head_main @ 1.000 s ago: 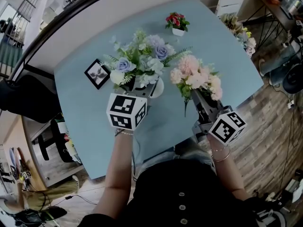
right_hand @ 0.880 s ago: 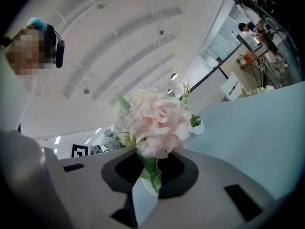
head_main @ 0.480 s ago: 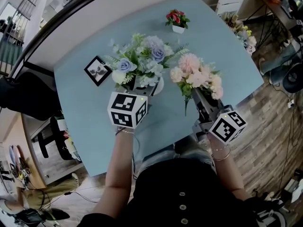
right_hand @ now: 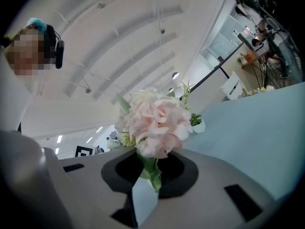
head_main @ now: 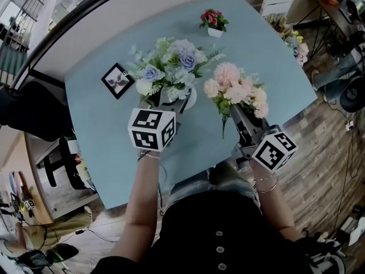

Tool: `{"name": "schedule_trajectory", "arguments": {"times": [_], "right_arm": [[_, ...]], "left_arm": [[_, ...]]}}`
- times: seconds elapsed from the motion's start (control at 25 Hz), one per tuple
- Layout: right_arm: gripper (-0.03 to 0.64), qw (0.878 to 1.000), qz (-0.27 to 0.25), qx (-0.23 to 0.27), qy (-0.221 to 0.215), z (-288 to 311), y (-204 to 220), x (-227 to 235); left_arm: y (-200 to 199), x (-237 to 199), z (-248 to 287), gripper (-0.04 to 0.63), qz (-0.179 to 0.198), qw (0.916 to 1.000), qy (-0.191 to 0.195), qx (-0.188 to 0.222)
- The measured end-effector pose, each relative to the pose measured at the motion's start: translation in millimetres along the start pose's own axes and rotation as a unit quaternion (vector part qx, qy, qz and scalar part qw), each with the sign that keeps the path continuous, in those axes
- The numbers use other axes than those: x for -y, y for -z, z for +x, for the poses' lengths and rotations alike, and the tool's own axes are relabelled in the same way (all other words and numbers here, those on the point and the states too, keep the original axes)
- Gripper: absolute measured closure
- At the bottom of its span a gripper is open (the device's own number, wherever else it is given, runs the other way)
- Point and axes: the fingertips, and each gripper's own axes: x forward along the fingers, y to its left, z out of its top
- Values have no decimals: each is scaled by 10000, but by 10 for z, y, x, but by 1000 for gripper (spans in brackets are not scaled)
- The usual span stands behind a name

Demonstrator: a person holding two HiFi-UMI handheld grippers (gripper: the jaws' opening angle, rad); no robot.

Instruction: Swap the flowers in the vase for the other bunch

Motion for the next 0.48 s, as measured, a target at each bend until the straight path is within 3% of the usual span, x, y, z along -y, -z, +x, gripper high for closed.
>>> {"name": "schedule_trajectory", "arguments": {"times": [0.48], "right_arm": [[545, 9998, -14, -49, -217, -14, -42, -74]], "left_arm": [[120, 28, -220, 304, -365, 9993, -87, 85]]}}
